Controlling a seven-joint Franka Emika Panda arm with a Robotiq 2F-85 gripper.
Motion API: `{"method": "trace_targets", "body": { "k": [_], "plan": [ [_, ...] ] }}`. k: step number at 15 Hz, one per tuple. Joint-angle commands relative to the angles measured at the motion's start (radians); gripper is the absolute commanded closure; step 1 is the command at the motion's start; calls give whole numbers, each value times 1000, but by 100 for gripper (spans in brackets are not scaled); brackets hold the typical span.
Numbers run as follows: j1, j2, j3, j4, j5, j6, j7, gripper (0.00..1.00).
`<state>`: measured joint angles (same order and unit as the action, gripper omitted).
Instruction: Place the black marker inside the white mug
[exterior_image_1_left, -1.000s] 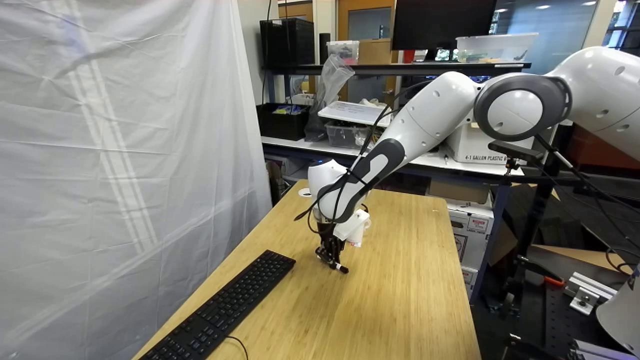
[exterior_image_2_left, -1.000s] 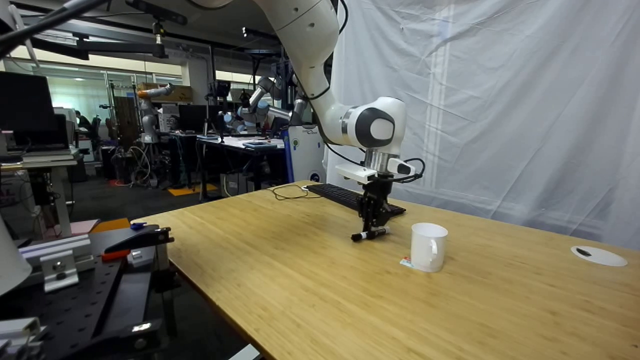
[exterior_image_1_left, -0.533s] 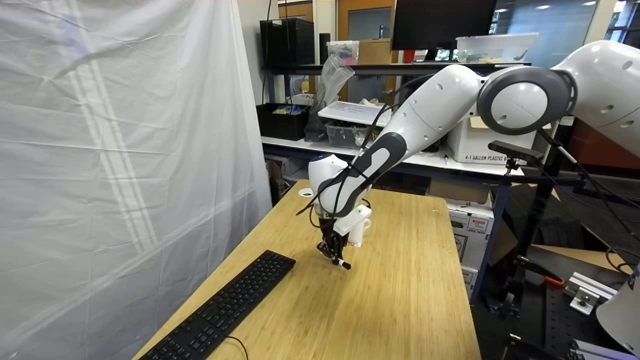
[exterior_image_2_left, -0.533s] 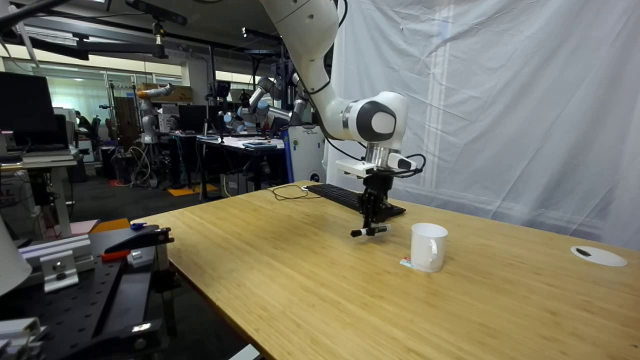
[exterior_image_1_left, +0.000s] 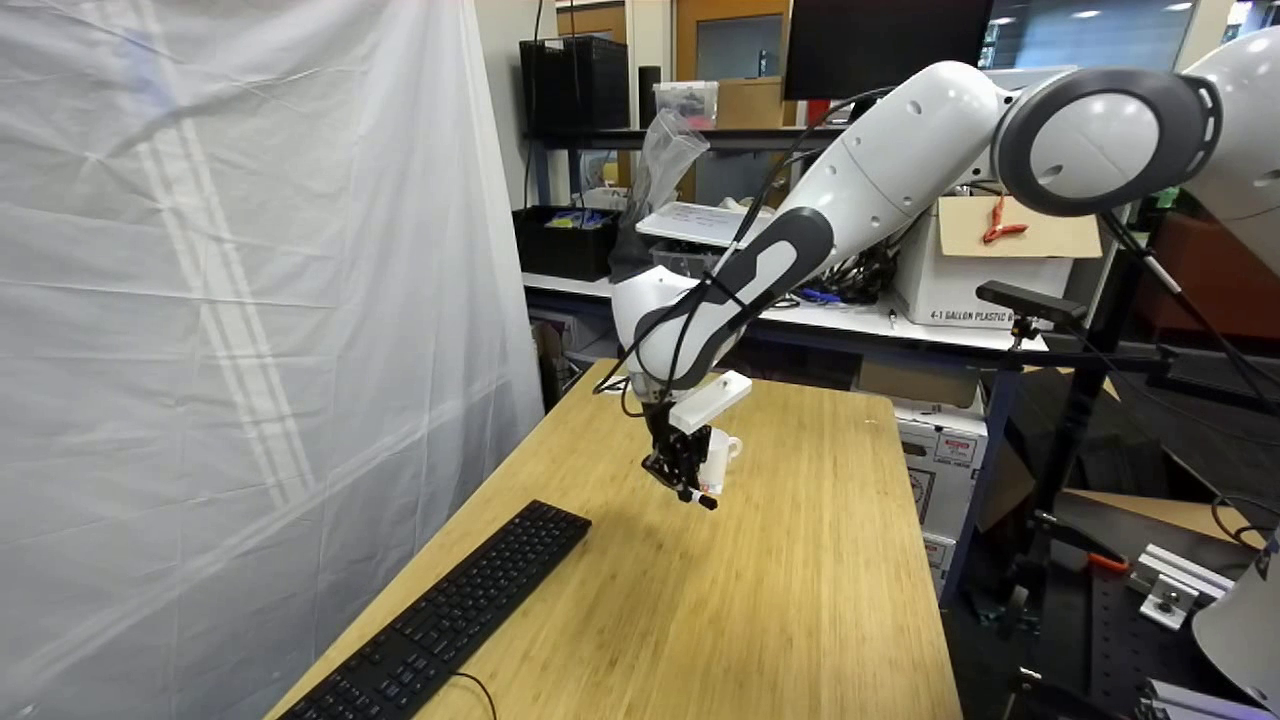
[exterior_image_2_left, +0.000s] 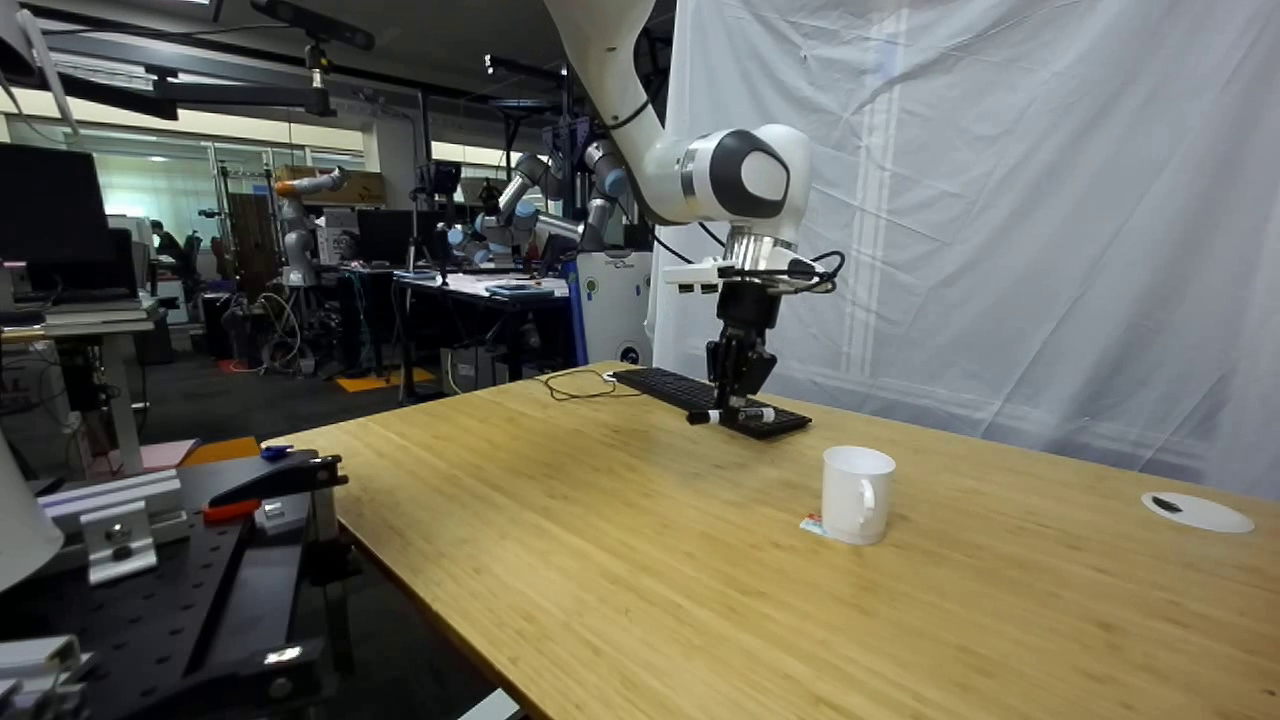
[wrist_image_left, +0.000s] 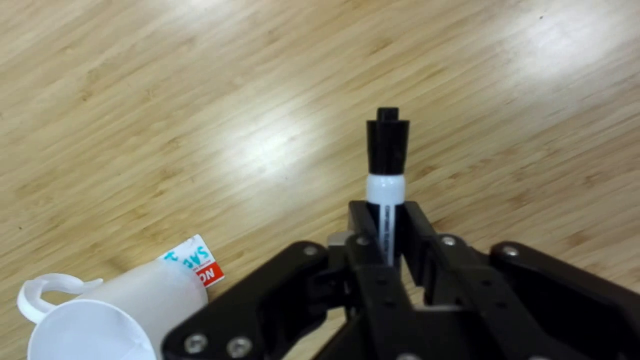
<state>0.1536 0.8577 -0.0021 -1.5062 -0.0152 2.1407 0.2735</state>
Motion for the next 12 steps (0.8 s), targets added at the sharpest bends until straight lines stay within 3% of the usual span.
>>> {"method": "trace_targets", "body": {
  "k": [1, 7, 12],
  "plan": [
    [31, -56, -33, -45, -17, -49, 75, 95],
    [36, -91, -83, -61, 19, -86, 315, 95],
    [59, -125, -144, -101, -30, -40, 522, 95]
  ]
}}
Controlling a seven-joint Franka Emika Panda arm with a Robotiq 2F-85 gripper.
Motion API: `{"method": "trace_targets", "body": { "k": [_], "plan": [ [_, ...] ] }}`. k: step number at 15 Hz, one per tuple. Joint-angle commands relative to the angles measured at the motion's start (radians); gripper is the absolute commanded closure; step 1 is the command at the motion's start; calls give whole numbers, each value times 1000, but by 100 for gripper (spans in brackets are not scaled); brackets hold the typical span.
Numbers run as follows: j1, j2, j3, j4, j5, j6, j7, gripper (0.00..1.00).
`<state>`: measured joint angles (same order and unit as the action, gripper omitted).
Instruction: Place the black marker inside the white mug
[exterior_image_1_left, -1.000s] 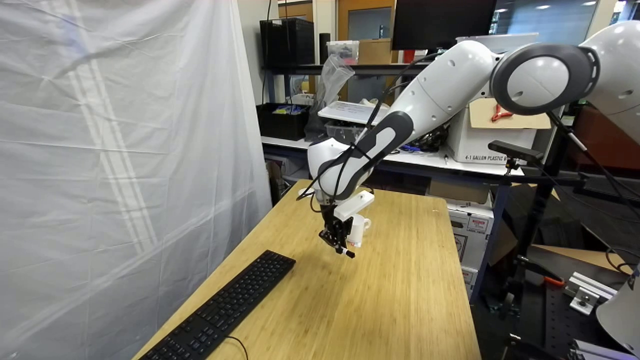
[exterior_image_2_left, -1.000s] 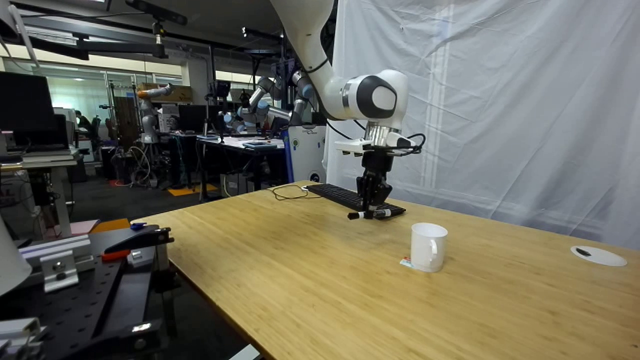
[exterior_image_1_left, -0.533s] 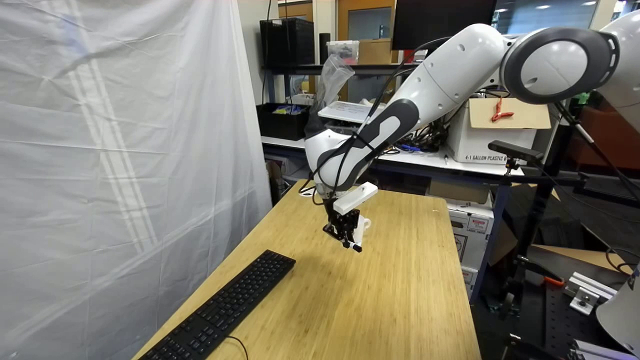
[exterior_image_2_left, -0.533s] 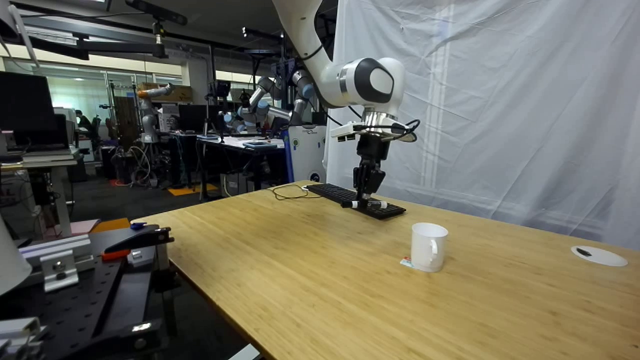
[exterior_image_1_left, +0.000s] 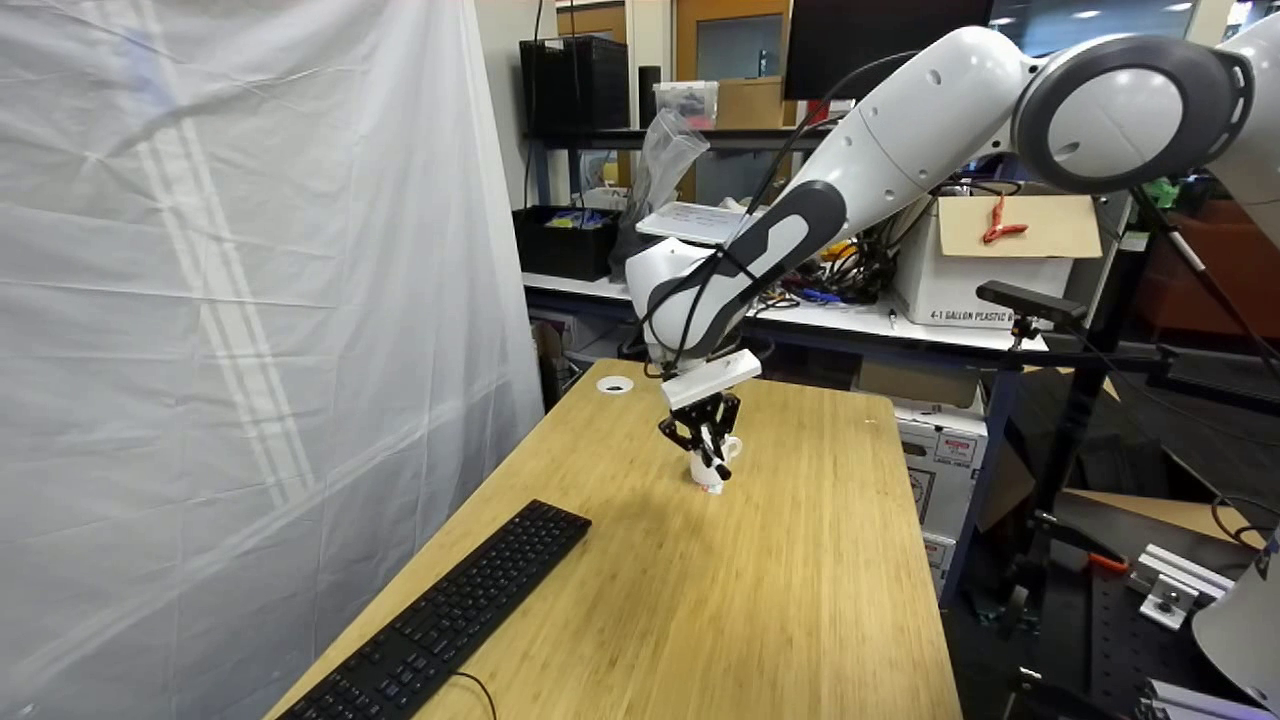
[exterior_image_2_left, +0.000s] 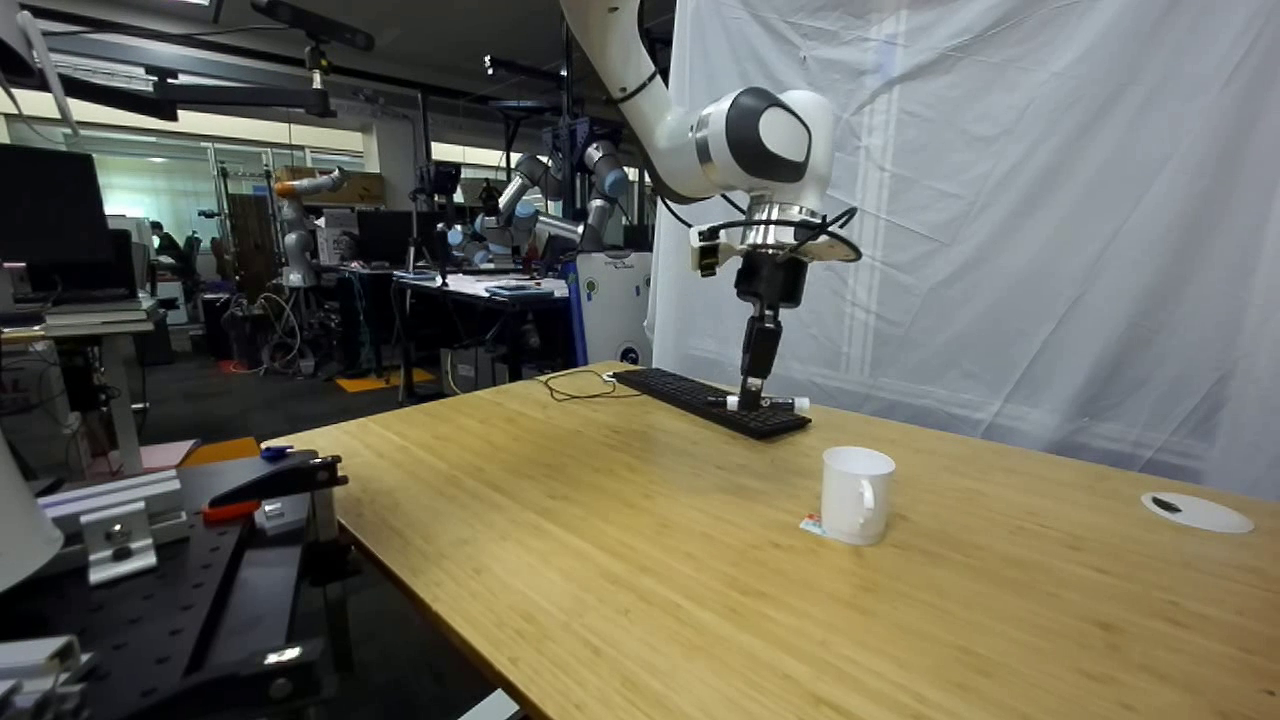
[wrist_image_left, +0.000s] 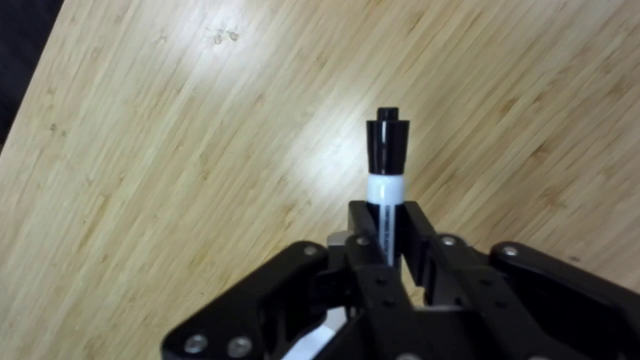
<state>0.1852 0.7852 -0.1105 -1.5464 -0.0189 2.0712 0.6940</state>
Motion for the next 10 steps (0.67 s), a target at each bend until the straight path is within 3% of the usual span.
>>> {"method": "trace_targets", "body": {
  "k": [1, 10],
  "plan": [
    [35, -63, -48, -70, -48, 37, 137, 95],
    [121, -74, -93, -5, -300, 7, 478, 95]
  ]
}}
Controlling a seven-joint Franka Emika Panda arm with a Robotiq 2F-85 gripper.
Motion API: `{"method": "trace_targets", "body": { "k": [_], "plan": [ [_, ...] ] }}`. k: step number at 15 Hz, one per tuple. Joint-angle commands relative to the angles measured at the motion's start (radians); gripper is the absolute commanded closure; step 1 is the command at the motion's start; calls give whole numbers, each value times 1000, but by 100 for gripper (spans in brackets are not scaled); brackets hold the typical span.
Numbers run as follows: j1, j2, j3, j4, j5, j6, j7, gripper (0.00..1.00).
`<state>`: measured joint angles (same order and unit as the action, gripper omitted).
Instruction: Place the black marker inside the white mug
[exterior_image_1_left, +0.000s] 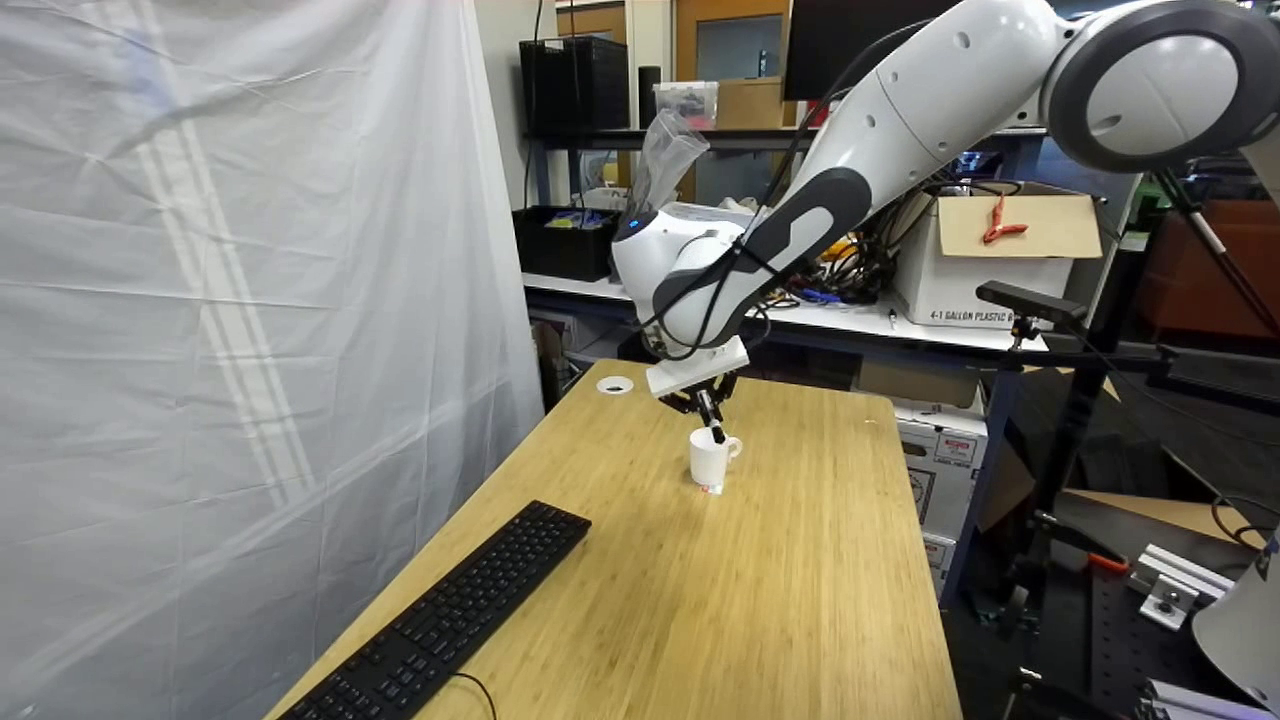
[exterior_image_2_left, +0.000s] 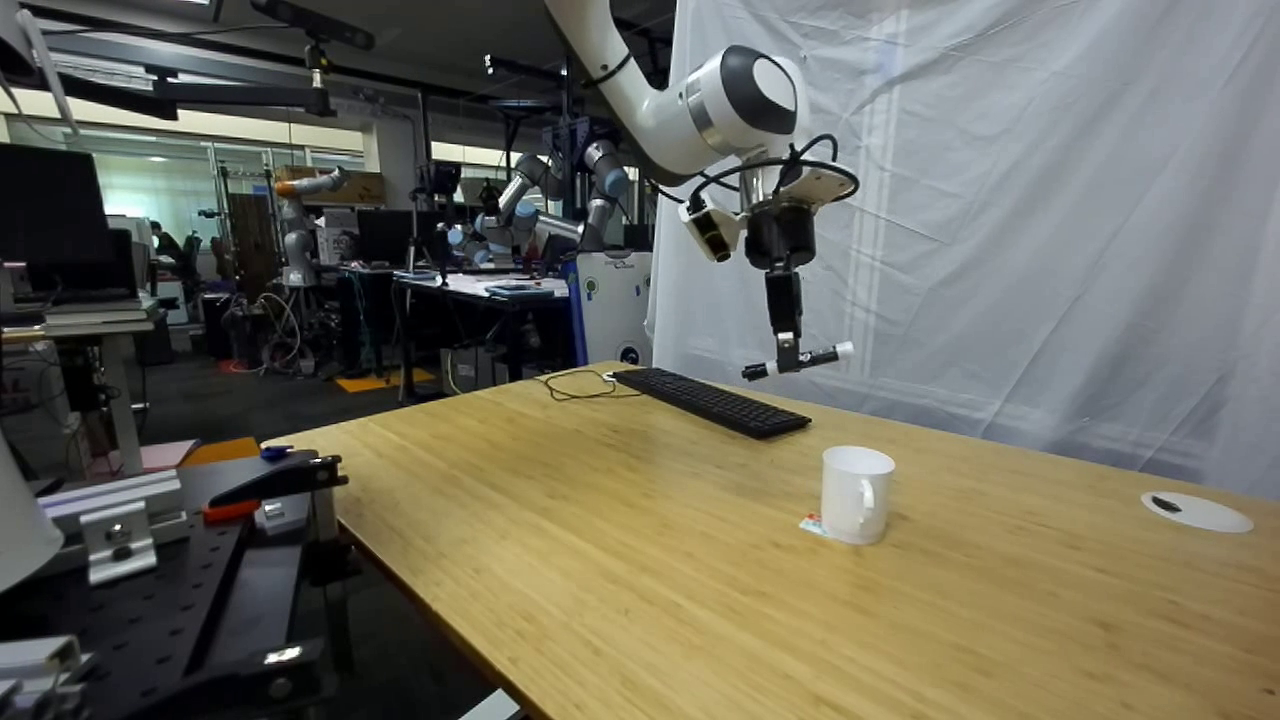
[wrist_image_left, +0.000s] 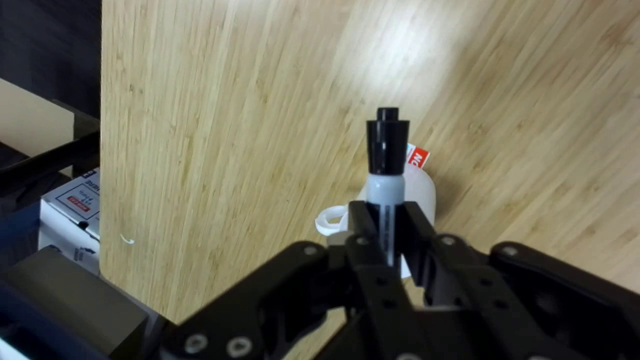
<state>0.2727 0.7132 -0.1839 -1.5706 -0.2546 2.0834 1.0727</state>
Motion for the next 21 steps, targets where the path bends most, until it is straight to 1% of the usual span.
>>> {"method": "trace_targets", "body": {
  "k": [1, 4, 7, 14, 18, 21],
  "plan": [
    [39, 1, -15, 30, -81, -7, 133, 95],
    [60, 10, -20, 52, -136, -20, 250, 95],
    [64, 25, -27, 58, -187, -53, 352, 95],
    [55, 83, -28, 68, -241, -140, 429, 95],
    [55, 90, -32, 62, -268, -140, 462, 95],
    [37, 91, -34, 69, -283, -139, 469, 95]
  ]
}}
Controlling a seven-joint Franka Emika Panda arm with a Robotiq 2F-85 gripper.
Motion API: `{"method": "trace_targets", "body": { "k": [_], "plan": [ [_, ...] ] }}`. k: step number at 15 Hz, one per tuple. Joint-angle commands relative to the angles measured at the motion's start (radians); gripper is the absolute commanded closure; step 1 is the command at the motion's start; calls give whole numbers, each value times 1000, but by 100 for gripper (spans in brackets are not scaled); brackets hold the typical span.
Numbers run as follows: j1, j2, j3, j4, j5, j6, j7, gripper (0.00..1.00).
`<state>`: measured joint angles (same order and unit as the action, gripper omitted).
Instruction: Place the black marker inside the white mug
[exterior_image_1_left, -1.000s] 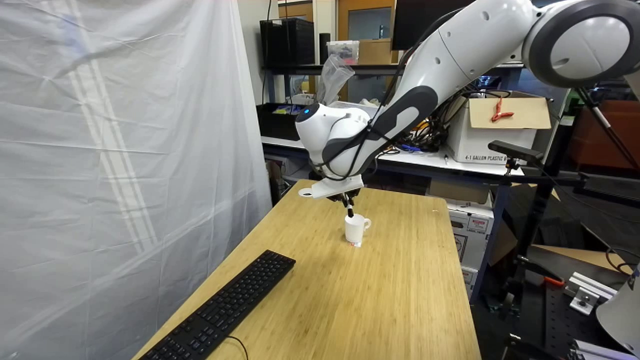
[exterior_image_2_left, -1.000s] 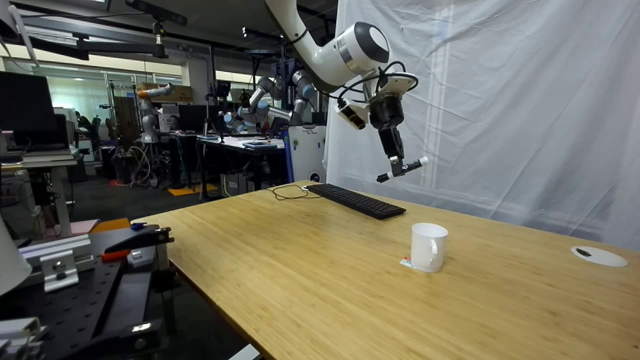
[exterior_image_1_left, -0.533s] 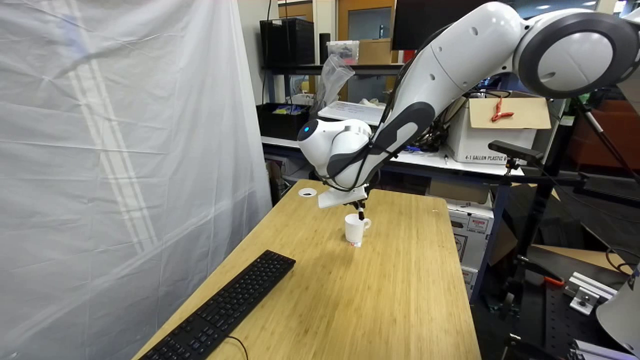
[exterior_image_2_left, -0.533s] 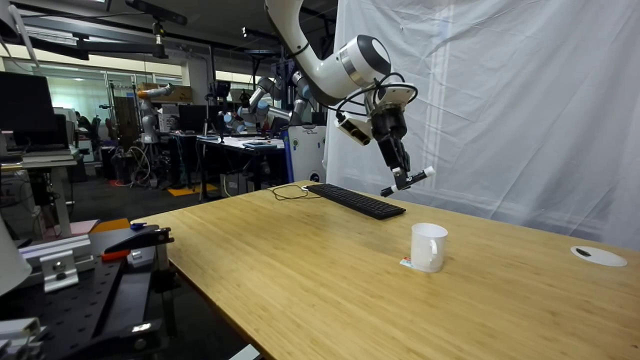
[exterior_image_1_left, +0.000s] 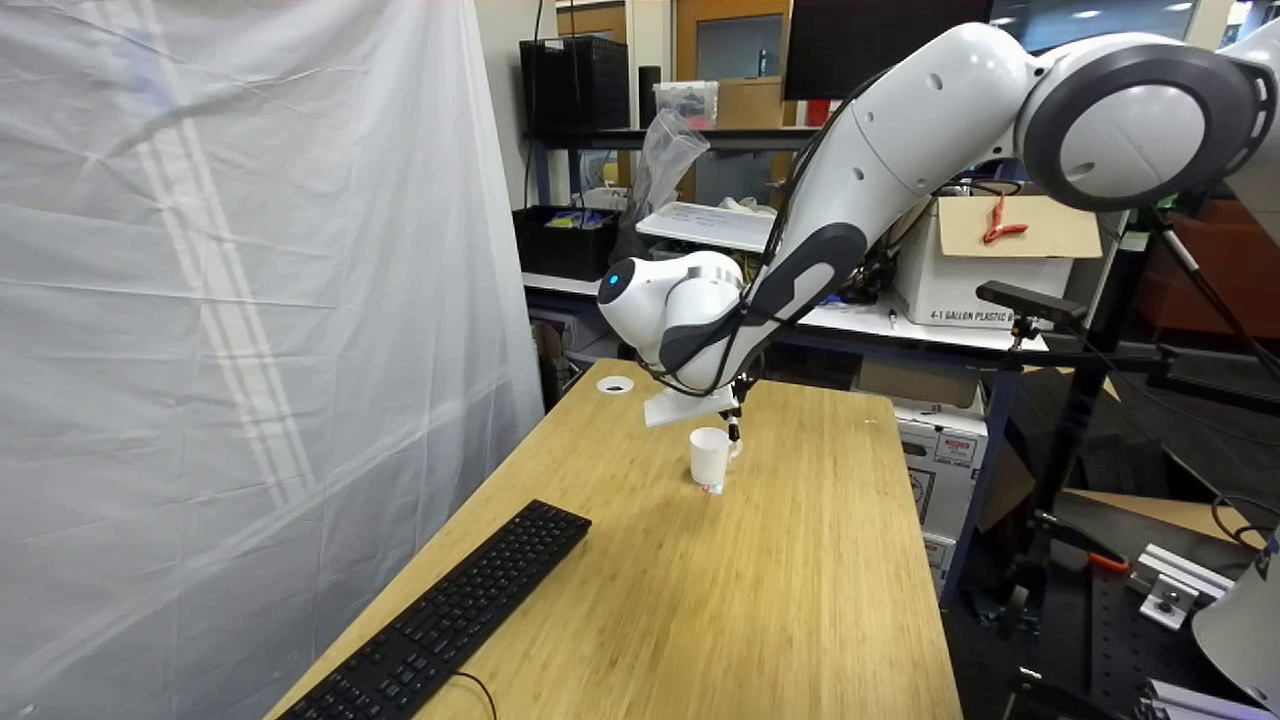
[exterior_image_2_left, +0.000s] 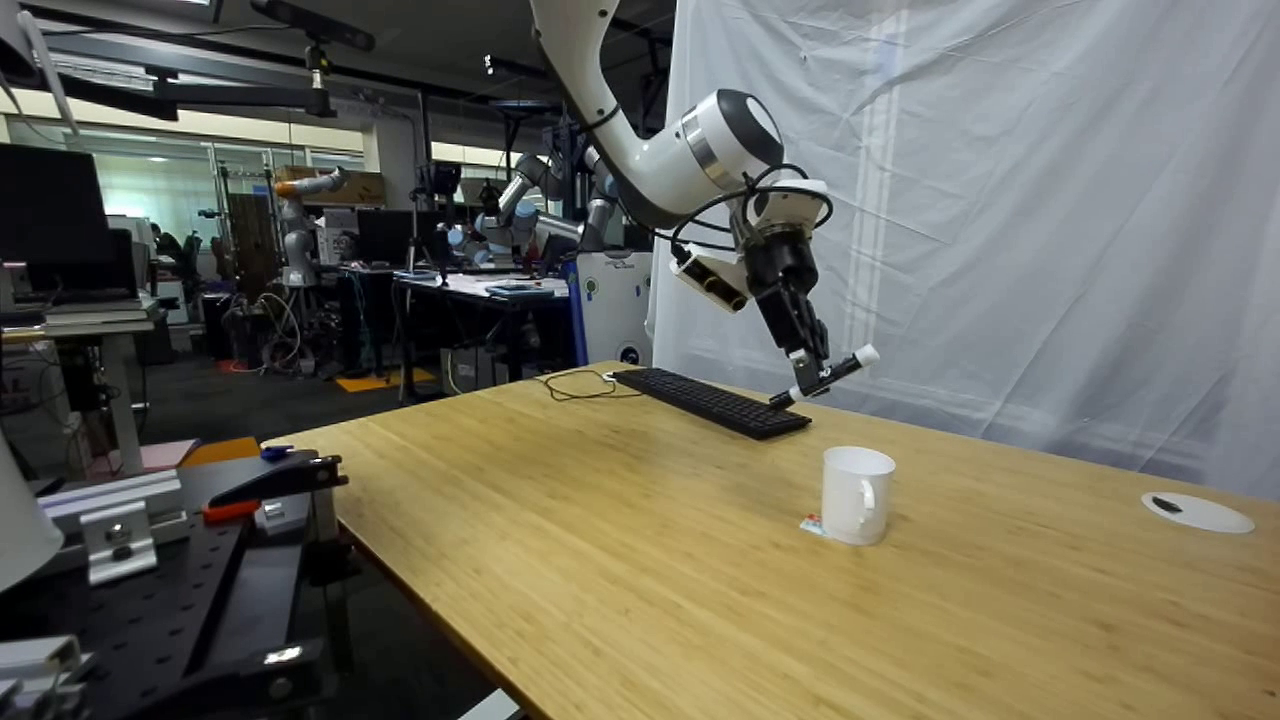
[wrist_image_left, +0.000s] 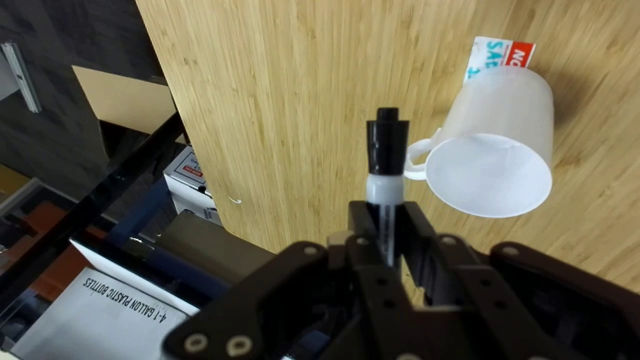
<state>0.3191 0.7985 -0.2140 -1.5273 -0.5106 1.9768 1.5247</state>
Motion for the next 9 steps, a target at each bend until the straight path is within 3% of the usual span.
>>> {"method": "trace_targets", "body": {
  "k": [1, 9],
  "plan": [
    [-14, 9, -9, 33, -34, -36, 12, 95],
    [-48, 58, -13, 101, -51, -38, -18, 95]
  ]
}}
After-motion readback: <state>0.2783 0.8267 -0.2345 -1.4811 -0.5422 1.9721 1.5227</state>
